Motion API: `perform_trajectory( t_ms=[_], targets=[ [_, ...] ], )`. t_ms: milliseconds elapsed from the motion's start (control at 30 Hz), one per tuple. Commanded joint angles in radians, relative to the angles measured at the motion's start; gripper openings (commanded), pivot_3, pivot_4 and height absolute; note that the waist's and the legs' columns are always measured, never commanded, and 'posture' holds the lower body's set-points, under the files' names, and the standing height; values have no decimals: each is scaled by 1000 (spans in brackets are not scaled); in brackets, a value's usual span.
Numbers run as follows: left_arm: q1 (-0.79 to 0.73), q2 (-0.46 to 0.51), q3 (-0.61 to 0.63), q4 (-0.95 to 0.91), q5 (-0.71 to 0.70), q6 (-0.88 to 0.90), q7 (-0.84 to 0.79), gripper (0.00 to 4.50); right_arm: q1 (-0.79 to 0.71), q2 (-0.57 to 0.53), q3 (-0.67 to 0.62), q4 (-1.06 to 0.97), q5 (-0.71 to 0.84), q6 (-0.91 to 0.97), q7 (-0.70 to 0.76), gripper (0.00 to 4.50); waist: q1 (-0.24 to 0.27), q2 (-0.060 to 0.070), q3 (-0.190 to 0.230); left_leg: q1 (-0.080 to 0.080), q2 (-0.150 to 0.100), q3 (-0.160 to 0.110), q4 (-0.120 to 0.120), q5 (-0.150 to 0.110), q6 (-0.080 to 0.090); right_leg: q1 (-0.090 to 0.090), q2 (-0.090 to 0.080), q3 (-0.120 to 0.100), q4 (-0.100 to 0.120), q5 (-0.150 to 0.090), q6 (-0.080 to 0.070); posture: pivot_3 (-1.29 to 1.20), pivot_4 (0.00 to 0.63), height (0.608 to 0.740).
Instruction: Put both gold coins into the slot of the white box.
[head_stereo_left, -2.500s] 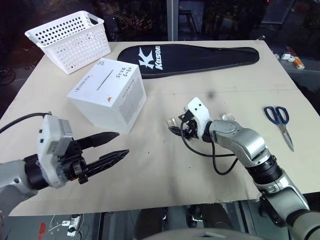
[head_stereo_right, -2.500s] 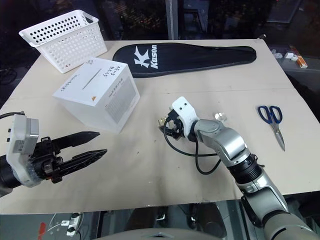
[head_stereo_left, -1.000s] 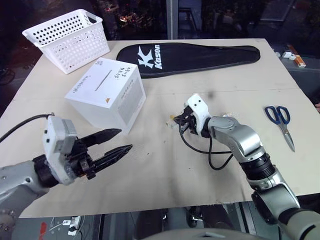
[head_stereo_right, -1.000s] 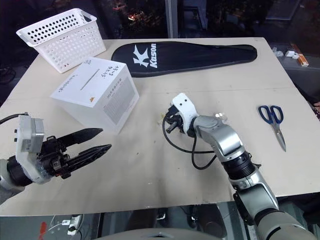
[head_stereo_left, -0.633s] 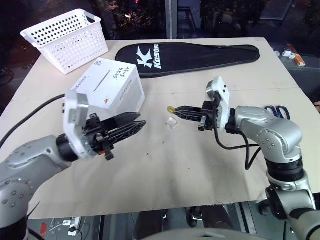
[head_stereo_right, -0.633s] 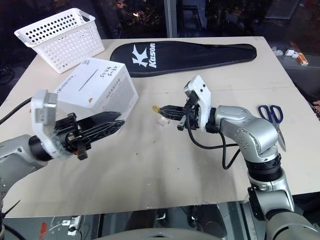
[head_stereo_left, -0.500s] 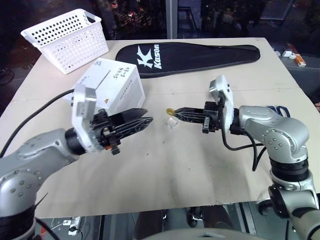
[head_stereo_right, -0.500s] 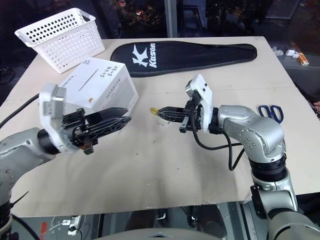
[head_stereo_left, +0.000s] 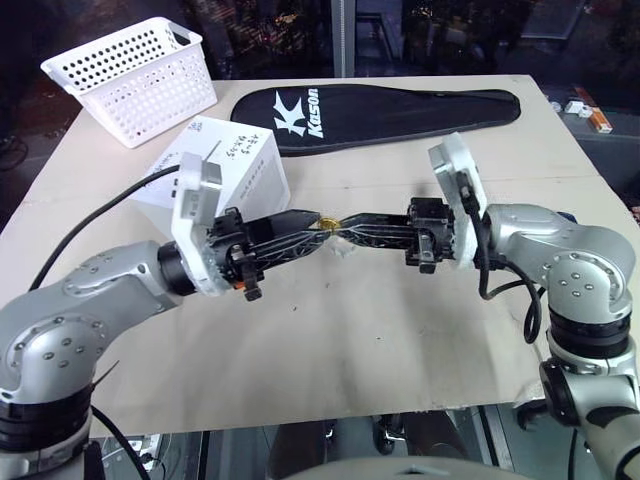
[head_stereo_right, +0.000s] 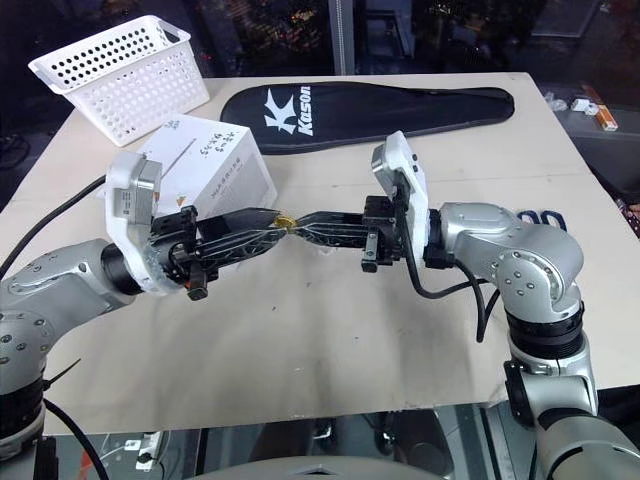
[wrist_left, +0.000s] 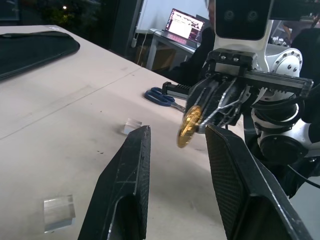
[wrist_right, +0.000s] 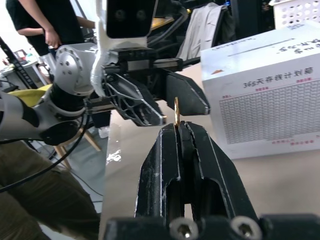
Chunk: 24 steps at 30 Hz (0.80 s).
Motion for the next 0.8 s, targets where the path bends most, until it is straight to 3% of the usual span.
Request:
perform_trajectory(
  t_ms=[33, 100, 133, 167, 667, 800],
  targets=[
    [-13, 2, 17, -14, -34, -6, 5, 1214, -32, -10, -10, -31, 37, -10, 3, 0, 0, 0, 0, 0, 0, 0, 0, 0, 0, 0, 0, 0, 0, 0, 0, 0, 150, 738],
    [-12, 1, 17, -16, -45, -6, 7, 881, -35, -10, -8, -30, 44, -10, 4, 0, 0, 0, 0, 0, 0, 0, 0, 0, 0, 0, 0, 0, 0, 0, 0, 0, 150, 738],
    [-11, 2, 17, -17, -50, -6, 8, 261, -35, -11, -7, -30, 47, -10, 3, 0, 0, 0, 0, 0, 0, 0, 0, 0, 0, 0, 0, 0, 0, 0, 0, 0, 150, 738],
    [-12, 1, 16, -17, -55, -7, 11, 38, -36, -10, -6, -30, 52, -8, 3, 0, 1, 0, 0, 0, 0, 0, 0, 0, 0, 0, 0, 0, 0, 0, 0, 0, 150, 738],
    [-3, -6, 18, 6, -110, -9, -2, 38, -19, -9, -2, -44, 87, -10, -32, 0, 1, 0, 0, 0, 0, 0, 0, 0, 0, 0, 0, 0, 0, 0, 0, 0, 150, 738],
    [10, -9, 46, 23, -135, -13, 19, 0, -15, -8, -42, -34, 108, -30, -41, 1250, 0, 0, 0, 0, 0, 0, 0, 0, 0, 0, 0, 0, 0, 0, 0, 0, 150, 738]
  ],
)
